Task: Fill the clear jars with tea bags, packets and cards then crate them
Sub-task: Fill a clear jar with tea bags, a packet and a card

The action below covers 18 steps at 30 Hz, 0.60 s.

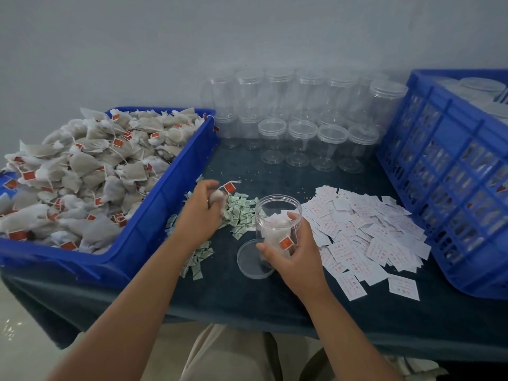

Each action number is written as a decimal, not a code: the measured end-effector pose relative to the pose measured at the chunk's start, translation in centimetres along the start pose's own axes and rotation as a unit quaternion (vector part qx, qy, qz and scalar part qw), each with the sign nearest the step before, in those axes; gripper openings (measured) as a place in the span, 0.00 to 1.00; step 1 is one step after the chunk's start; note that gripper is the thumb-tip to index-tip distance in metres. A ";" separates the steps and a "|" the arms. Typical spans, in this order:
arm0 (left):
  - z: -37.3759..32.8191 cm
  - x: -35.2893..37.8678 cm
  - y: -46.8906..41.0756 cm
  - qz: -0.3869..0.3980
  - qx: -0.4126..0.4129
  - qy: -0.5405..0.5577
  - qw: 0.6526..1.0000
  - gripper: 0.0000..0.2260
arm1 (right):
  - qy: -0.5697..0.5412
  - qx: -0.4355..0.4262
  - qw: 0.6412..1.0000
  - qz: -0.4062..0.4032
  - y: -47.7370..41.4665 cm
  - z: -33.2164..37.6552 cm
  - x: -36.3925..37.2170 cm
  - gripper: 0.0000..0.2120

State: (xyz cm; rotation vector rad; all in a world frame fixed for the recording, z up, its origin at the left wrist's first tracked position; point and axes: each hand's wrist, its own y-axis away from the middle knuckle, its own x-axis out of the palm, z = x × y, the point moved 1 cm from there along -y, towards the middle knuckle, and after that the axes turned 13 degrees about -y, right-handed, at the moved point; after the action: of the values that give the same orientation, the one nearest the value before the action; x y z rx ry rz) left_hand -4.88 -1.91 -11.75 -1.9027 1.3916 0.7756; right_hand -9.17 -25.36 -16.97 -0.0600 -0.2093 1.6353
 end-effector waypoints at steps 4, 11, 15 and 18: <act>-1.3 -2.0 0.1 0.012 -0.072 0.181 0.981 0.09 | -0.004 0.001 1.000 -0.003 0.0 -0.1 0.0 0.44; -7.5 -5.3 1.2 0.037 0.052 0.342 0.938 0.10 | 0.003 0.003 1.000 0.001 -0.1 -0.3 -0.1 0.46; -10.8 -5.4 1.9 0.128 0.149 0.238 0.951 0.14 | 0.003 0.000 1.000 -0.007 0.0 0.1 -0.1 0.41; -12.2 -4.4 2.1 0.188 0.216 -0.010 0.958 0.17 | 0.000 -0.007 1.000 -0.015 0.1 0.4 -0.1 0.39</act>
State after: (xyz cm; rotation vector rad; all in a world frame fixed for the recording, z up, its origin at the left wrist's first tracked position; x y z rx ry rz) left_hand -6.97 -9.43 -1.20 -1.3109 1.7708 0.5948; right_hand -9.37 -25.46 -16.59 -0.0675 -0.2198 1.6046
